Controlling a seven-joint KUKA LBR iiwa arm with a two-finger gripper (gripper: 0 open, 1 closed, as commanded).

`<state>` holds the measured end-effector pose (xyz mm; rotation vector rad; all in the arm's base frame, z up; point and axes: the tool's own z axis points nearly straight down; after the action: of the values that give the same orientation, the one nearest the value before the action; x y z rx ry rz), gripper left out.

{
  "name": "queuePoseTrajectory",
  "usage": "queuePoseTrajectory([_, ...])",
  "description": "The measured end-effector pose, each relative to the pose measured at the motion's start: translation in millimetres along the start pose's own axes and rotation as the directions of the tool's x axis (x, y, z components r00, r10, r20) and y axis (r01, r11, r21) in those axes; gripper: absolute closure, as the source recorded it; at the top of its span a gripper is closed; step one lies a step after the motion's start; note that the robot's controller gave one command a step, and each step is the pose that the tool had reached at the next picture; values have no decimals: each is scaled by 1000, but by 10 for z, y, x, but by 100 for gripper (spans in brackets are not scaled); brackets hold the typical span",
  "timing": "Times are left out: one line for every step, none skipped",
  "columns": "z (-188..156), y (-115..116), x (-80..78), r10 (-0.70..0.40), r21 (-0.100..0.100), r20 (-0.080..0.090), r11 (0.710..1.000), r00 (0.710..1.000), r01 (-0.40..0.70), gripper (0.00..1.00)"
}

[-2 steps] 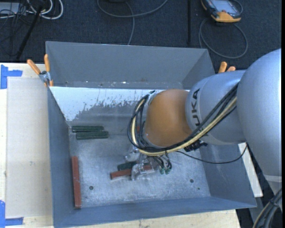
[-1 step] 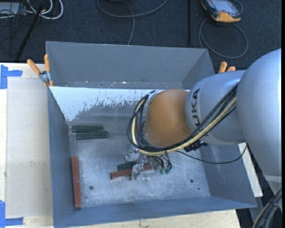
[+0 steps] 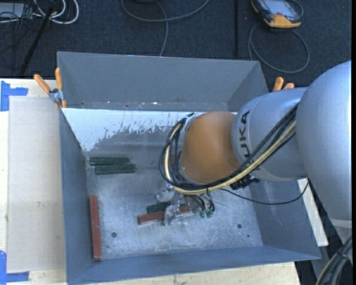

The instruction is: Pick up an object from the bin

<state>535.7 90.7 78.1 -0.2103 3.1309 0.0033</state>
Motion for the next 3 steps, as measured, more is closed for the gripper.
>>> queuePoseTrajectory([-1070,-115,182,142,2,-4,990,990,-142,100])
queuePoseTrajectory([-1070,-116,182,143,2,-5,990,990,-143,100])
queuePoseTrajectory([-1037,-38,183,153,2,-6,988,988,-153,100])
